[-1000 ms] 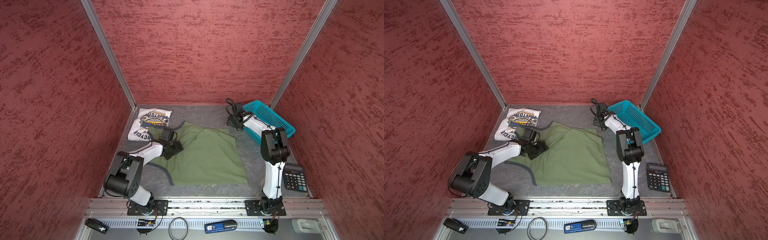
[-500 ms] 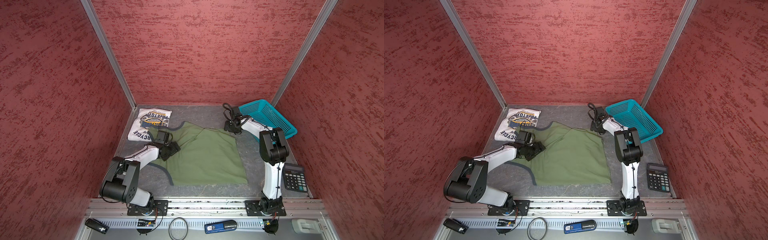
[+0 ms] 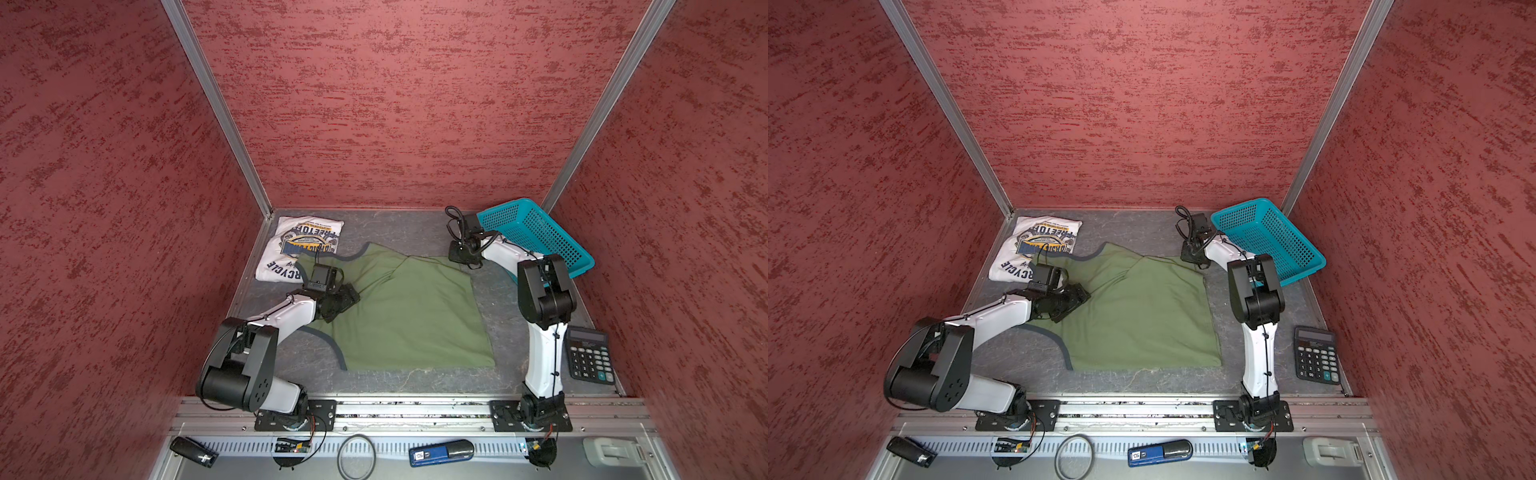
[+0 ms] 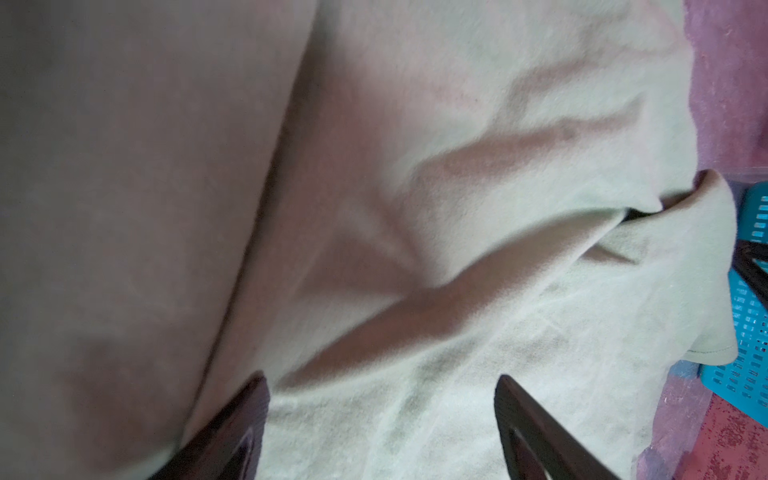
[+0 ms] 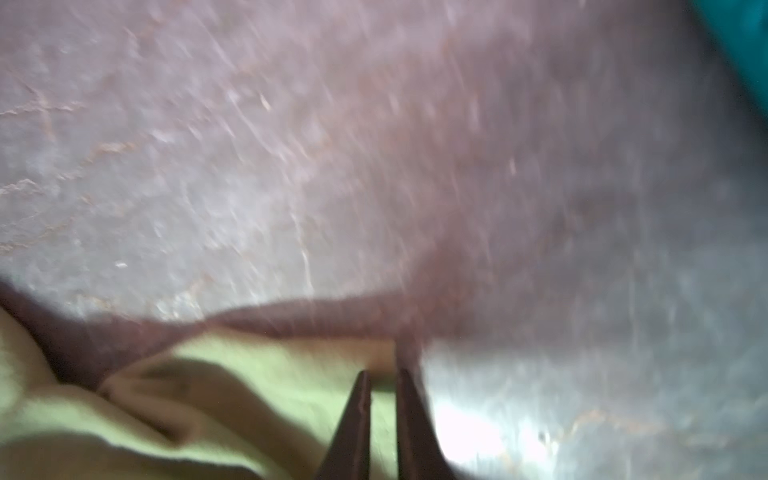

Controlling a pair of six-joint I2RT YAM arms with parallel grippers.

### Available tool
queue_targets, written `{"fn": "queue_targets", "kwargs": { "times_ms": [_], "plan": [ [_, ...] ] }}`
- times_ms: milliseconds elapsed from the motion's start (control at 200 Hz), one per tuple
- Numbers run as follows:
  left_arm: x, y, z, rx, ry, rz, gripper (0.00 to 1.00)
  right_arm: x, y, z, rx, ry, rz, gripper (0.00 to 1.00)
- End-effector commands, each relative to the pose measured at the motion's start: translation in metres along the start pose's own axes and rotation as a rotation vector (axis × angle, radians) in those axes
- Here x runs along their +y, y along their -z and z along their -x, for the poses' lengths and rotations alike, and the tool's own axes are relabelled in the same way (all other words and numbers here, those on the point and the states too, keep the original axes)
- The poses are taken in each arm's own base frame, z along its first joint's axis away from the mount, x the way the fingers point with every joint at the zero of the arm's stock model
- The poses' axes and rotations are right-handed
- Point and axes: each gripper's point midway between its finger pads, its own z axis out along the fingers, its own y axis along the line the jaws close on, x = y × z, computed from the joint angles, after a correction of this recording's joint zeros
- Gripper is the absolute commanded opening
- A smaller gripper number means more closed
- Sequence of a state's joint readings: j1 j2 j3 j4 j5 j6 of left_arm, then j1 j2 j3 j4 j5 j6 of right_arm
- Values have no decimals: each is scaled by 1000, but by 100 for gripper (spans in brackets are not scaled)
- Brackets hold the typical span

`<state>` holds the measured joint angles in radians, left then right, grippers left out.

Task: Fold and stack the tank tops

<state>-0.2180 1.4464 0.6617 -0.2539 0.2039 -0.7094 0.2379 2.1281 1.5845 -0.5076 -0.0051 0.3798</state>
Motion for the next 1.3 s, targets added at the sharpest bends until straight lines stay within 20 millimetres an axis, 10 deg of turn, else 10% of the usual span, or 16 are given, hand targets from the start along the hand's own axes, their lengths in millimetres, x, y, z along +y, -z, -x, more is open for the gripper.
{"fn": "queue_targets", "kwargs": {
  "times_ms": [0, 436, 967, 1297],
  "plan": [
    [32, -7, -24, 68, 33, 91, 86, -11, -9, 17, -22, 20, -49, 7],
    [35, -5, -26, 66, 37, 95, 86, 1, 13, -2, -3, -13, 62, 35],
    [37, -6, -27, 67, 43, 98, 86, 5, -15, -20, 72, 6, 69, 16],
    [40, -7, -31, 77, 40, 105, 87, 3, 4, 17, -6, 26, -2, 0]
  ]
}}
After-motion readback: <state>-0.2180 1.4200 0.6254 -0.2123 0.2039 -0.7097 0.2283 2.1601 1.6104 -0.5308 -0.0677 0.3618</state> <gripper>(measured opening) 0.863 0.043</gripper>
